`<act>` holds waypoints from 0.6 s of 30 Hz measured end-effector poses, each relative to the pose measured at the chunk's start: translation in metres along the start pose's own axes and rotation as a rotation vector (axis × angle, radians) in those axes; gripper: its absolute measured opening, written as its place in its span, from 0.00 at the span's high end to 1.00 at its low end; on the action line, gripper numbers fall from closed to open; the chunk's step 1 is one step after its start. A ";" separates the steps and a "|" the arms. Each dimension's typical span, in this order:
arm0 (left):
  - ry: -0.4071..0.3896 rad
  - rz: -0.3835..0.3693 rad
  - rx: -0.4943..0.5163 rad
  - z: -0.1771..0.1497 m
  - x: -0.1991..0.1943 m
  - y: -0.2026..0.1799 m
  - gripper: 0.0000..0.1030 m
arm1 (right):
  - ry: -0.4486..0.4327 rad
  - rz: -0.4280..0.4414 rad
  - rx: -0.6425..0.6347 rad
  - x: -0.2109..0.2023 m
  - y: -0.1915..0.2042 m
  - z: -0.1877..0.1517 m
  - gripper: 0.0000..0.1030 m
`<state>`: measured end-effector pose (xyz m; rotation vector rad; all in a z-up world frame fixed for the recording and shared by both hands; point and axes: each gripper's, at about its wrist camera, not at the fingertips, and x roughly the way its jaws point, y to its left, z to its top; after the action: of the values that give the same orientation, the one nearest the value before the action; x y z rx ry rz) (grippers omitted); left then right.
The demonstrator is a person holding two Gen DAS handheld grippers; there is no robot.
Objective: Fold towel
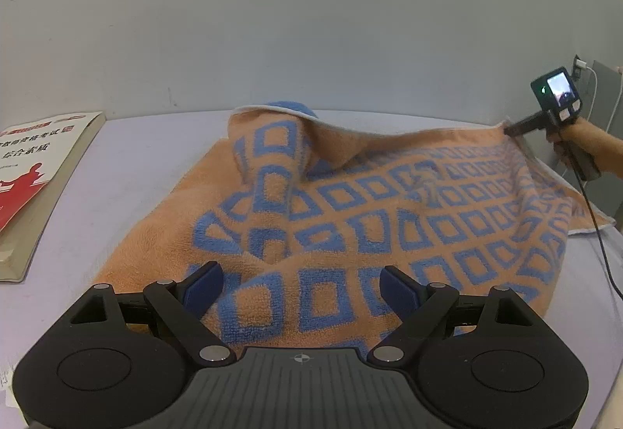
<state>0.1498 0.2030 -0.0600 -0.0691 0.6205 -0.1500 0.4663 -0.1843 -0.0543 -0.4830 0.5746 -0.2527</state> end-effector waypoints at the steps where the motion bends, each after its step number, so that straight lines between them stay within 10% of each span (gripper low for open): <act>1: 0.000 0.000 0.000 0.000 0.000 0.000 0.18 | -0.003 -0.013 -0.001 -0.002 0.000 -0.004 0.73; 8: 0.006 0.001 0.004 0.001 0.001 0.000 0.17 | -0.127 0.166 0.187 -0.093 -0.039 -0.051 0.63; 18: 0.009 -0.003 0.008 0.002 0.002 0.000 0.16 | -0.093 0.177 0.438 -0.181 -0.071 -0.168 0.60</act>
<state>0.1524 0.2029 -0.0598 -0.0620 0.6286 -0.1556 0.2157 -0.2419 -0.0584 -0.0191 0.4508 -0.1787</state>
